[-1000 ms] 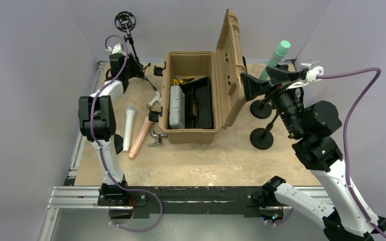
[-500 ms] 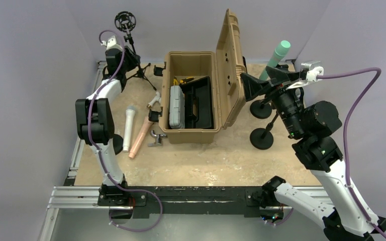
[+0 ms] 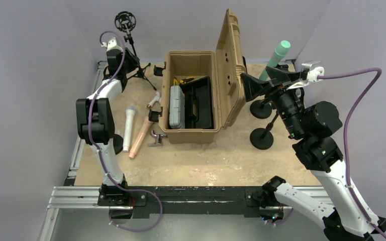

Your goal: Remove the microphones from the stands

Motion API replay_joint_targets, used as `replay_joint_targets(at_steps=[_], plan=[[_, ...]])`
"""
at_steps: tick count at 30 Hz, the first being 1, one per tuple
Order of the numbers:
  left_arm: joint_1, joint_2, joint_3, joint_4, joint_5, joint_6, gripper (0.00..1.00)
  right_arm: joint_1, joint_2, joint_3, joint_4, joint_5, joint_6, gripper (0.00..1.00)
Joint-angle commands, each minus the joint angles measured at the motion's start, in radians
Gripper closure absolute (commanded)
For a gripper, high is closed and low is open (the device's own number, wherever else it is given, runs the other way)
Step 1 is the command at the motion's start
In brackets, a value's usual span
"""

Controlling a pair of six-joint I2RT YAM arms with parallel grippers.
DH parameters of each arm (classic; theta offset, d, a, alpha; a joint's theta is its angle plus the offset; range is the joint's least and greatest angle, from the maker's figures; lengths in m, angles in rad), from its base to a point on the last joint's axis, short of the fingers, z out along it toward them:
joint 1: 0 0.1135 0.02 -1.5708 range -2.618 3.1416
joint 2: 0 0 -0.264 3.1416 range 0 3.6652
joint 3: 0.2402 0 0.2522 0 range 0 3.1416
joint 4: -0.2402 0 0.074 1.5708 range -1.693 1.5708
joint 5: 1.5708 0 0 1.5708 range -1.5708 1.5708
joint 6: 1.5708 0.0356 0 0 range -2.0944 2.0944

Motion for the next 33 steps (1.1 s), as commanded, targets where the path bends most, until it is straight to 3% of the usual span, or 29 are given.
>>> replay_joint_targets(at_steps=[1,12,18,21,33], plan=[[-0.007,0.019,0.033,-0.001,-0.019,0.031,0.60,0.004,0.004,0.005,0.030,-0.014,0.007,0.01],[-0.007,0.035,0.037,0.019,0.000,0.026,0.68,0.004,0.004,0.003,0.031,-0.011,0.006,0.01],[0.000,0.039,0.045,0.028,0.025,-0.016,0.87,0.004,0.005,0.003,0.029,-0.009,0.008,0.01],[0.013,0.044,0.046,0.034,0.055,-0.098,0.99,0.003,0.004,0.003,0.031,-0.011,0.008,0.01],[0.062,0.055,-0.017,0.154,0.088,-0.710,1.00,0.004,-0.006,0.004,0.038,-0.023,-0.003,0.01]])
